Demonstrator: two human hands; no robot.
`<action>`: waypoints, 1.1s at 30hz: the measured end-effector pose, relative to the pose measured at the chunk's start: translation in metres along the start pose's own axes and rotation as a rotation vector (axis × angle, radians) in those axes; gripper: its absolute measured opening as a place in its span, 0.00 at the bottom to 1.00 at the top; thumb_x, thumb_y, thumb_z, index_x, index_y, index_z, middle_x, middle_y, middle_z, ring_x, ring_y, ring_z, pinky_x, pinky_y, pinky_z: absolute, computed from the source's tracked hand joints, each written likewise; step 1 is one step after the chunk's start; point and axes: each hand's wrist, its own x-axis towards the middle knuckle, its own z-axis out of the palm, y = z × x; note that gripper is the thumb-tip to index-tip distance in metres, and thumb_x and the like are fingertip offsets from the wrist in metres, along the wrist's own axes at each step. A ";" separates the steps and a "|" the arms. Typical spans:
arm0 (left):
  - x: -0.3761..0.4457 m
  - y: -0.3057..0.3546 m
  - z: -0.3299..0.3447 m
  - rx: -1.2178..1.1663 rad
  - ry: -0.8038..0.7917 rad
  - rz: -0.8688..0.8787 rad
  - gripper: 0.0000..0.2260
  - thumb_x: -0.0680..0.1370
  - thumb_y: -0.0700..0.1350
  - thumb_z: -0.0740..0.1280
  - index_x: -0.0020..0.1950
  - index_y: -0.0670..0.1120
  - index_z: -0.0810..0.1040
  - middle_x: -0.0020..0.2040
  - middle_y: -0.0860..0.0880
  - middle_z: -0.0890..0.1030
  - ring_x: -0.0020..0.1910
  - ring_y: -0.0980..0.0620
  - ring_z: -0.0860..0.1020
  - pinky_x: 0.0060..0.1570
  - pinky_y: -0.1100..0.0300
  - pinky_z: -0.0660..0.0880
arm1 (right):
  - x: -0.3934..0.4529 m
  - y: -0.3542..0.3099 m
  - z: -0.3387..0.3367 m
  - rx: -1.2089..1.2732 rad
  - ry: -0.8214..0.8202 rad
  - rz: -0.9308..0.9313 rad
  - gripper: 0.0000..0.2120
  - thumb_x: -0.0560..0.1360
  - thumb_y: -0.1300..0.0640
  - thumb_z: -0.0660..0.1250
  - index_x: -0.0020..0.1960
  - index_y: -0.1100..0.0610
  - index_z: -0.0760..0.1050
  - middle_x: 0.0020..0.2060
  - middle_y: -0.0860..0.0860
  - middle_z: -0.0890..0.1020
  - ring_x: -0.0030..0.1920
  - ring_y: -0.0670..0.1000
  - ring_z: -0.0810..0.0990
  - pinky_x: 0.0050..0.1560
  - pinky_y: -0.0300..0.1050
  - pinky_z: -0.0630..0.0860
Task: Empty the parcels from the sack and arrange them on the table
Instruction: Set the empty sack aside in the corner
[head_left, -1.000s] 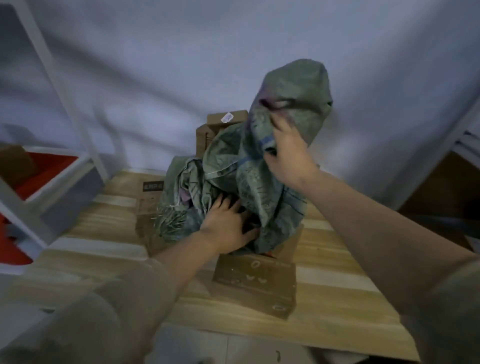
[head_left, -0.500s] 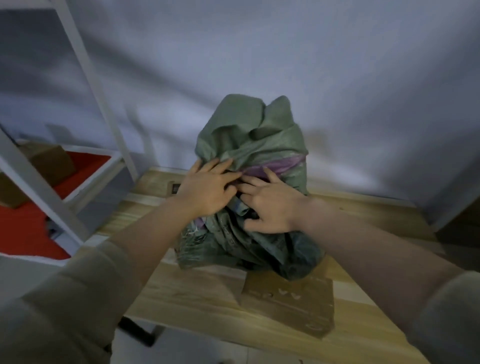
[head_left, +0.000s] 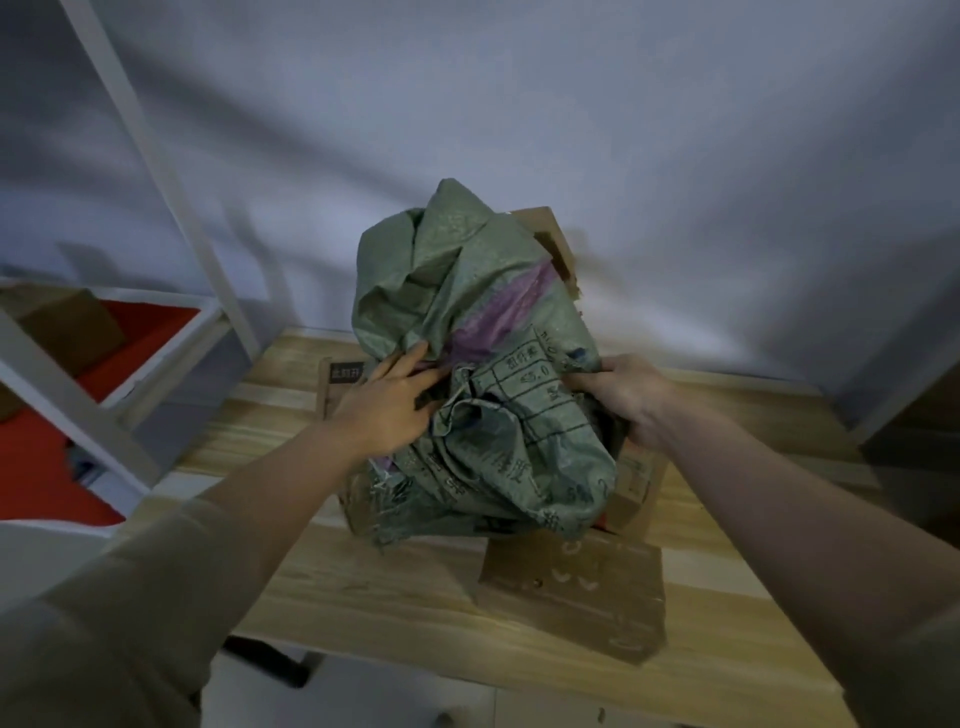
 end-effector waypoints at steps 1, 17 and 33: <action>-0.002 -0.004 0.002 -0.042 0.022 -0.002 0.24 0.82 0.52 0.59 0.78 0.59 0.59 0.81 0.51 0.47 0.80 0.46 0.49 0.77 0.47 0.53 | 0.001 -0.005 0.003 0.011 0.011 -0.018 0.17 0.67 0.57 0.79 0.53 0.61 0.82 0.44 0.58 0.85 0.44 0.58 0.84 0.51 0.53 0.82; 0.084 0.055 -0.089 -0.409 0.101 0.214 0.25 0.82 0.63 0.51 0.76 0.55 0.66 0.80 0.51 0.56 0.79 0.51 0.54 0.77 0.54 0.49 | -0.008 -0.104 -0.074 -0.024 0.374 -0.342 0.07 0.77 0.64 0.67 0.54 0.59 0.79 0.45 0.55 0.80 0.33 0.45 0.75 0.24 0.33 0.73; 0.214 0.249 -0.036 -0.268 -0.131 0.578 0.25 0.84 0.57 0.53 0.79 0.49 0.60 0.79 0.47 0.60 0.78 0.46 0.58 0.76 0.53 0.54 | -0.001 -0.014 -0.238 0.314 0.828 -0.224 0.12 0.74 0.68 0.70 0.56 0.62 0.80 0.42 0.54 0.82 0.33 0.44 0.79 0.26 0.30 0.74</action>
